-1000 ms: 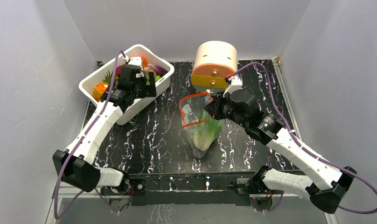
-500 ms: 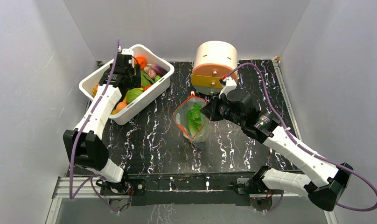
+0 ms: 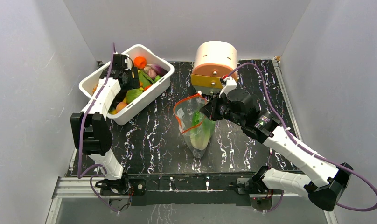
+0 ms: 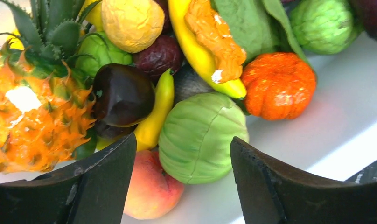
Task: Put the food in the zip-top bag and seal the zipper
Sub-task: Pick up the fake vegetable from the bin.
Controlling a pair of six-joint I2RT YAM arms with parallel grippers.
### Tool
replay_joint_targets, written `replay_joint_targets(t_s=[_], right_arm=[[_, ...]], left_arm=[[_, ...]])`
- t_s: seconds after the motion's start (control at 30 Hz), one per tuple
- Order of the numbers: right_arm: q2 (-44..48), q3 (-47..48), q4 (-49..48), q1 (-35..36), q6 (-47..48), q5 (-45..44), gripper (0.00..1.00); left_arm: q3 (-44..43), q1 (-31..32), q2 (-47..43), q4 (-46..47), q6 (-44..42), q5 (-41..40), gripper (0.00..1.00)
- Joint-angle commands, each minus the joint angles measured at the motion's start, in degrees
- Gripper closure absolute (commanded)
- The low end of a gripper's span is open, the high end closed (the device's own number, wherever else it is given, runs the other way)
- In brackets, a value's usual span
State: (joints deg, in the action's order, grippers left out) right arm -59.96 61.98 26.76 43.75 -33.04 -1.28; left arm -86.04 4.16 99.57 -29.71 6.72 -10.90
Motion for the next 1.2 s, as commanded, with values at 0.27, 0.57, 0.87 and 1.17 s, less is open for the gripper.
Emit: replay_joint_targets(t_s=[0.27, 0.57, 0.87, 1.17], right_arm=[[0.58, 0.55, -6.01, -0.10, -0.16, 1.49, 1.00], [0.92, 0.24, -5.78, -0.10, -0.54, 1.28, 1.00], [1.36, -0.16, -6.15, -0.11, -1.05, 1.31, 1.00], [1.30, -0.16, -6.36, -0.12, -1.53, 1.29, 1.00]], left_arm=[[-0.61, -2.10, 0.23, -1.27, 1.01, 8.61, 0.08], [-0.52, -2.23, 2.97, 1.52, -0.42, 6.81, 0.07], [0.21, -2.25, 5.32, 1.59, 0.45, 6.93, 0.33], [-0.76, -2.23, 3.11, -0.91, 2.83, 5.60, 0.68]])
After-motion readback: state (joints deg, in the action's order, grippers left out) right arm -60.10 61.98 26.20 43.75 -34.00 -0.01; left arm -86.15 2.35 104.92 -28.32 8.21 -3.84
